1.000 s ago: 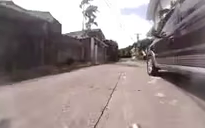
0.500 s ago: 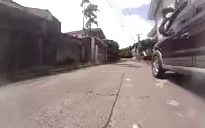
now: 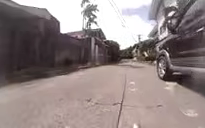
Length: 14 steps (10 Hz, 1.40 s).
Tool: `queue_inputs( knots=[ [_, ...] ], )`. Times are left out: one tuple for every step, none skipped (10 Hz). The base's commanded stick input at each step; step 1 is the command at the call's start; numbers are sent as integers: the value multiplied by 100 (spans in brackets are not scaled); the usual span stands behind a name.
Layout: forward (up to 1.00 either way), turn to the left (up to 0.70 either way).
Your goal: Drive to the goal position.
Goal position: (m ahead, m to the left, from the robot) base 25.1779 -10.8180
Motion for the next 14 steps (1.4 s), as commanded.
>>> queue_inputs(
  knots=[
    [70, 0],
    [70, 0],
    [70, 0],
    [70, 0],
    [70, 0],
    [70, 0],
    [70, -10],
    [70, -27],
    [70, -35],
    [70, -35],
    [70, -35],
    [70, -35],
    [70, -7],
    [70, 0]
  ],
)
